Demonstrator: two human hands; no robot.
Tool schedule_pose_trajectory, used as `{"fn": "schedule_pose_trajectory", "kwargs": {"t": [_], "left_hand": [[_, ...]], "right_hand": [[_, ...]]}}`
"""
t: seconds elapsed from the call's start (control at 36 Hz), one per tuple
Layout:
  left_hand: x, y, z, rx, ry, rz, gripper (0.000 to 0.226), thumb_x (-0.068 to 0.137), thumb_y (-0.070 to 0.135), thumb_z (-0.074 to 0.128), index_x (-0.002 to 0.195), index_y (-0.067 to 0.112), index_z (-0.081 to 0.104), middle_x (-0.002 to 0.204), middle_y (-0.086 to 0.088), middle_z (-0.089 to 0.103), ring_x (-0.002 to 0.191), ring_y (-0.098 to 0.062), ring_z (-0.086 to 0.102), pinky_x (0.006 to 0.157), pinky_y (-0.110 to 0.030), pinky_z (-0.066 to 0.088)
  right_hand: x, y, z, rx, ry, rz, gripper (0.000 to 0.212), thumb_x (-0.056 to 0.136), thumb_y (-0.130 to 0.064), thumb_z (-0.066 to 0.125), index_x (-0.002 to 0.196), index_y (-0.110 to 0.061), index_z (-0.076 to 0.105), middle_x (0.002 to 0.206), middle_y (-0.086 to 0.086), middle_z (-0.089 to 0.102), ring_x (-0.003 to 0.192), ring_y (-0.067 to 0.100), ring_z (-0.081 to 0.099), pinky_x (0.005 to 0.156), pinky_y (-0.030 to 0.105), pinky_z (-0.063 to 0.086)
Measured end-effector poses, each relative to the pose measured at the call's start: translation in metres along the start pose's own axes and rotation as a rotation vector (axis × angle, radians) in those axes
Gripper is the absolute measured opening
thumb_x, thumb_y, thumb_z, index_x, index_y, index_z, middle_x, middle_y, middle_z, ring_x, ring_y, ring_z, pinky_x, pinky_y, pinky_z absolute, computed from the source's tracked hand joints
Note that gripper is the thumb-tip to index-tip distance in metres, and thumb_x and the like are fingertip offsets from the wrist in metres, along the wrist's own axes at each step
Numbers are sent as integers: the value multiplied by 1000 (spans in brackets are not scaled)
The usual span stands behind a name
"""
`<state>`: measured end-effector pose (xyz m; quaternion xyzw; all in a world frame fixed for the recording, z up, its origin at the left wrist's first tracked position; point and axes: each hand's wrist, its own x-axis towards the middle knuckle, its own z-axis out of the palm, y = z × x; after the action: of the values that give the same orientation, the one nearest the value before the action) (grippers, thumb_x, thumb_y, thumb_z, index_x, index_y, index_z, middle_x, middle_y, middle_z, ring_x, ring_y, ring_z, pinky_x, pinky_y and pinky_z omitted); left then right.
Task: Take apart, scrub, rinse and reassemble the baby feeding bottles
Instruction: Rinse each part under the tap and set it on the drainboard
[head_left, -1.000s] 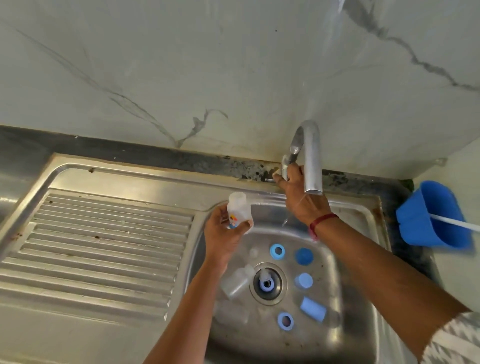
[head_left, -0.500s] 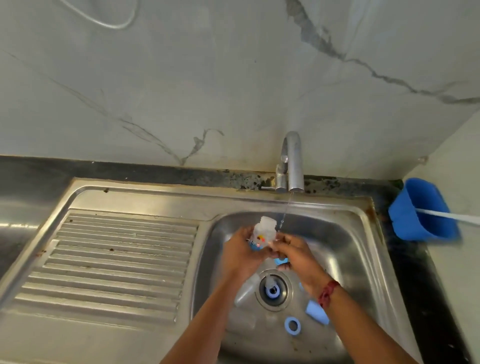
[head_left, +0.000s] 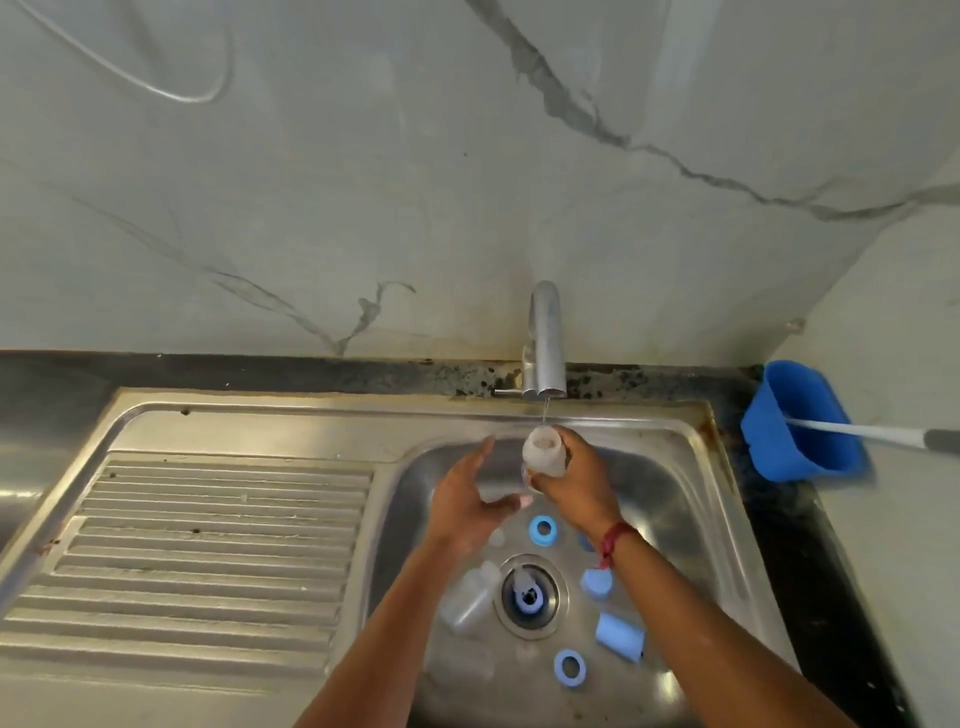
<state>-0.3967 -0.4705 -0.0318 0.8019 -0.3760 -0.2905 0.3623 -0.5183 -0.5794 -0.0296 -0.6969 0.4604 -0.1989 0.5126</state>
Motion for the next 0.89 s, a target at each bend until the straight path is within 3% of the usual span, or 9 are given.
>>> {"fn": "schedule_pose_trajectory", "kwargs": {"t": [0.11,0.17,0.22,0.33,0.42,0.5,0.58,0.81,0.89], "left_hand": [[0,-9,1,-106,86,-131,63,84,19,78,141,19,51,135,-1,61,118,-14,60,94,-19,45],[-1,-14,4,-150,103,-179,54,86,15,76,136,18,56,127,-3,66,107,-11,65,80,-4,42],[-1,-18,6,-167,125,-195,48,87,12,73,132,18,59,118,-3,69,98,-10,66,69,3,39],[-3,-19,10,-163,135,-217,43,87,7,70,127,17,61,112,-1,71,94,-8,65,69,5,37],[-1,-22,13,-172,123,-227,41,88,6,69,127,16,62,112,-2,71,98,-10,67,71,4,39],[3,-22,15,-171,99,-228,41,89,8,68,128,17,62,113,1,71,97,-8,66,71,3,40],[8,-20,15,-165,80,-219,40,90,10,67,129,17,62,116,2,70,99,-10,66,77,-3,41],[8,-24,13,-180,110,-219,38,89,8,67,126,16,63,112,1,70,93,-10,65,69,3,40],[5,-27,13,-176,131,-224,37,88,7,68,124,15,64,111,0,70,92,-9,64,68,5,38]], "right_hand": [[0,2,1,-107,-158,-63,55,72,-9,86,118,-27,62,112,-7,68,103,7,63,94,28,52],[2,4,4,-48,-80,-85,53,75,-8,83,115,-31,59,108,-14,65,98,-2,61,90,18,50],[4,7,6,-82,32,-97,50,75,-7,82,115,-28,61,105,-13,65,97,3,62,89,18,49],[2,14,14,-47,-1,-85,47,75,-9,83,109,-32,61,102,-16,68,94,-1,65,82,19,53],[2,21,17,-26,112,-80,47,75,-8,81,113,-28,63,103,-14,68,94,0,64,90,28,54],[0,27,20,-35,29,-47,49,72,-13,85,112,-31,64,102,-13,70,93,4,66,85,38,58],[-1,28,21,-38,143,-68,49,73,-15,83,115,-30,63,106,-12,69,96,7,65,88,36,56],[-7,32,22,-65,117,-120,48,74,-22,84,118,-26,65,103,-13,70,95,5,66,85,38,58],[-8,32,22,-43,184,-152,49,76,-22,83,118,-35,63,105,-17,69,99,2,65,86,34,57]]}}
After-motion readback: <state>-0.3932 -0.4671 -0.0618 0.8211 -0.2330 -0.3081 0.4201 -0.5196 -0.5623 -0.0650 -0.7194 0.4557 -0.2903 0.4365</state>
